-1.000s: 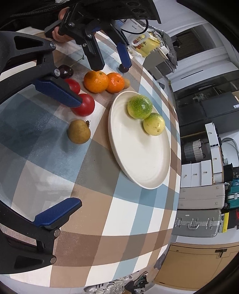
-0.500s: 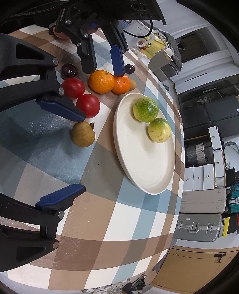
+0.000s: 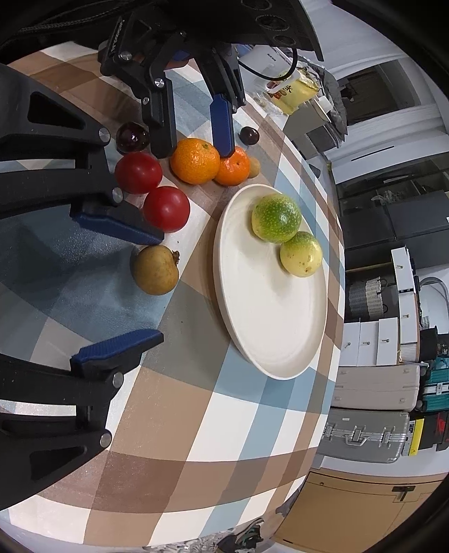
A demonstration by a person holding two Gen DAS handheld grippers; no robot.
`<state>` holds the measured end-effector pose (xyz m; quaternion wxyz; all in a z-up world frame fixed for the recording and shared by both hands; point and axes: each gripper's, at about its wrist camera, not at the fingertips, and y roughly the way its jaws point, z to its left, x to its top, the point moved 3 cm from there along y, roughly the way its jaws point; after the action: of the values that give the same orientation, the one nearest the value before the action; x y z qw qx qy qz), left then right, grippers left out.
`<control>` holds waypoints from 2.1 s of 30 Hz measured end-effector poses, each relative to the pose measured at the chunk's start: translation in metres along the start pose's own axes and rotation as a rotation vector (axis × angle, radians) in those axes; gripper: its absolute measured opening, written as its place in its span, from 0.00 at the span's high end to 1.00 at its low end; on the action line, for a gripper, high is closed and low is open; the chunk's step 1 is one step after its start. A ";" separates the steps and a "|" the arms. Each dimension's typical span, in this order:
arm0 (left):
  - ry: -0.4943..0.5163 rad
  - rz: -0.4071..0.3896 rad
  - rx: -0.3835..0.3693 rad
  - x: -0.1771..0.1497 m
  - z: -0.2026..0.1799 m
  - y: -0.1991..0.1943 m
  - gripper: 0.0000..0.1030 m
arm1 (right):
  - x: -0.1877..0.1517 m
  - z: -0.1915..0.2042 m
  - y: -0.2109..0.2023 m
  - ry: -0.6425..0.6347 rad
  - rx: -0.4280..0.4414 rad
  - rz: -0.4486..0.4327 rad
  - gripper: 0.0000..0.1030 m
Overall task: Organize fruits
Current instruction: 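Grasp the orange with the left gripper while the right grasps the brown pear, then carry the orange and the pear over the white plate with both grippers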
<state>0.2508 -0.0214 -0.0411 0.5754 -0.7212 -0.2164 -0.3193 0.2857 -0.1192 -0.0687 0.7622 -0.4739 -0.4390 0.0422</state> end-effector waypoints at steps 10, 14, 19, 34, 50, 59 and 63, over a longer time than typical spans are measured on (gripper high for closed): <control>0.004 0.006 0.005 -0.002 -0.003 0.002 0.50 | 0.001 0.000 -0.002 0.000 0.007 -0.009 0.56; -0.022 0.015 -0.047 -0.001 0.002 0.002 0.53 | 0.001 0.000 -0.001 -0.003 0.005 -0.008 0.56; -0.048 0.038 -0.034 -0.002 0.007 0.008 0.53 | 0.001 -0.001 -0.001 -0.002 0.008 -0.005 0.56; -0.066 0.038 -0.044 -0.002 0.014 0.008 0.64 | 0.000 0.005 0.001 -0.026 0.024 0.000 0.66; -0.114 -0.059 -0.017 0.007 0.022 -0.010 0.65 | 0.007 0.003 -0.011 -0.012 0.035 -0.082 0.71; -0.132 -0.139 0.046 0.018 0.029 -0.027 0.64 | 0.016 0.003 -0.026 0.018 0.044 -0.168 0.71; -0.143 -0.166 0.073 0.027 0.034 -0.036 0.65 | 0.021 0.004 -0.031 0.031 0.050 -0.199 0.71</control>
<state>0.2531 0.0190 -0.0016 0.5559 -0.7004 -0.3273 -0.3054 0.2843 -0.1232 -0.0310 0.7808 -0.4093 -0.4710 -0.0302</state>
